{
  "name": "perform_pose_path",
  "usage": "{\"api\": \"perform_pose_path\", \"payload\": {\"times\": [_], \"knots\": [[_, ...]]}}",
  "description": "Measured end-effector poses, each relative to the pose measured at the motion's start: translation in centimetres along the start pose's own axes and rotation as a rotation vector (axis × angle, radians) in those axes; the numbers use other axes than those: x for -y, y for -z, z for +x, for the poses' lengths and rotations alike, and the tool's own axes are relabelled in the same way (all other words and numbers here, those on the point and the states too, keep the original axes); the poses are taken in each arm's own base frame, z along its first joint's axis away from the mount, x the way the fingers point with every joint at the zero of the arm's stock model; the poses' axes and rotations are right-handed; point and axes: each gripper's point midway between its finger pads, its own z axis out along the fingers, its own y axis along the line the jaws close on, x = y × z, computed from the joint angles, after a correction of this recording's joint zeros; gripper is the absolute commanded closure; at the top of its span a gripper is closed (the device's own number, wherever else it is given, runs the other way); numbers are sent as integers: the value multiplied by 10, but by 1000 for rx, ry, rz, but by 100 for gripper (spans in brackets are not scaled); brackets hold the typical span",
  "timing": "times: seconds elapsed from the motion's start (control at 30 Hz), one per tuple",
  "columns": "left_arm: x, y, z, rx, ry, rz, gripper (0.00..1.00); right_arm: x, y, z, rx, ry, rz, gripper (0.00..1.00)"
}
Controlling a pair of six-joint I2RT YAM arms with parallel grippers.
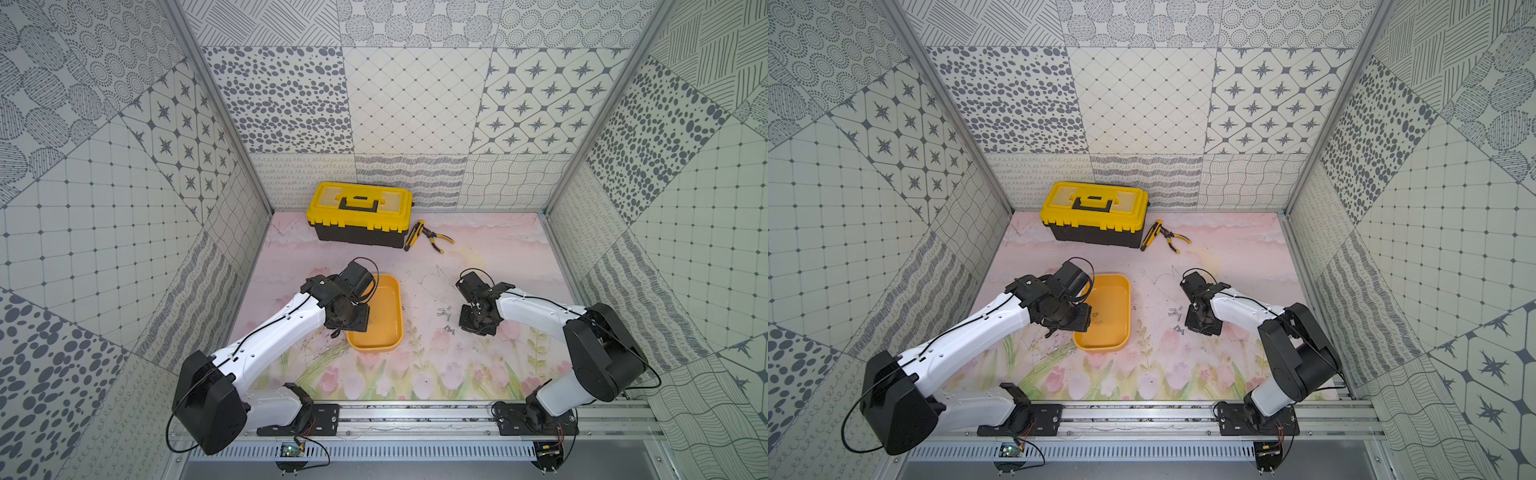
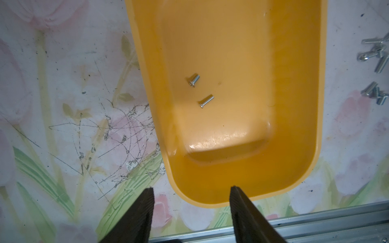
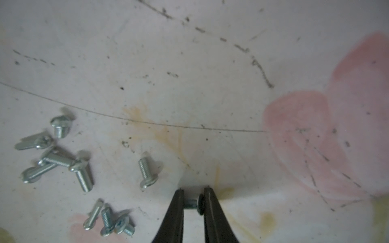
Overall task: Put the screws on the desktop into the storage box
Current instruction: Pick up the screw from the center of the board.
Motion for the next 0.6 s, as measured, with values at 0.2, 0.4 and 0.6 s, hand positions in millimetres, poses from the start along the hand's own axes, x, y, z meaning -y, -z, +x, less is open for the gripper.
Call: {"api": "perform_pose_path", "payload": {"times": [0.2, 0.4, 0.6], "knots": [[-1, 0, 0, 0, 0, -5, 38, 0, 0, 0, 1, 1, 0, 88], [-1, -1, 0, -1, 0, -10, 38, -1, 2, 0, 3, 13, -6, 91], [-4, -1, -1, 5, 0, -23, 38, -17, 14, 5, 1, 62, -87, 93]]}}
